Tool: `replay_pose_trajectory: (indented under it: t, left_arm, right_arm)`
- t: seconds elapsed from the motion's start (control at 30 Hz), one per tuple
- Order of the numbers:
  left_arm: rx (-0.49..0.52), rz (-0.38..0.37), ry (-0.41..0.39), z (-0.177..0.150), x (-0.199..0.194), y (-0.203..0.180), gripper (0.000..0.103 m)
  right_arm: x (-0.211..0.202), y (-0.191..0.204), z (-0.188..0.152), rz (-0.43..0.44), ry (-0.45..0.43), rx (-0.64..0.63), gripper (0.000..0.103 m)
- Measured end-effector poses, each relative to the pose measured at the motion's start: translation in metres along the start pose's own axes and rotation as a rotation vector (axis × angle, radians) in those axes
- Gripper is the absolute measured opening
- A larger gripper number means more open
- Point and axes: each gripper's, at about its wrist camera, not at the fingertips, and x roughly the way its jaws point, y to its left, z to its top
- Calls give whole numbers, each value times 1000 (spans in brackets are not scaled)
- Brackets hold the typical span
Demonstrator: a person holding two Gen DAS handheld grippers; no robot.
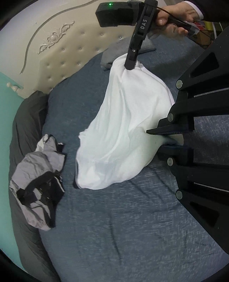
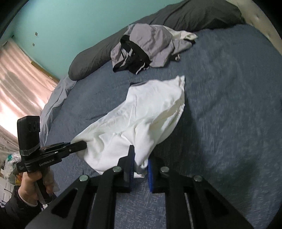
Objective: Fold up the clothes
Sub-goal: 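Grasp the polo hem with the left tool while the right tool grasps the hem beside it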
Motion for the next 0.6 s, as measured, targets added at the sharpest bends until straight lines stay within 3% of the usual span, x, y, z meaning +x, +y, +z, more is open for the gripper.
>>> replay_pose_trajectory:
  t: [0.6]
  left_arm:
    - [84,-22,-79,61,-65,-77,9]
  right_arm:
    - [-98,20,61,-50,-111,-54,11]
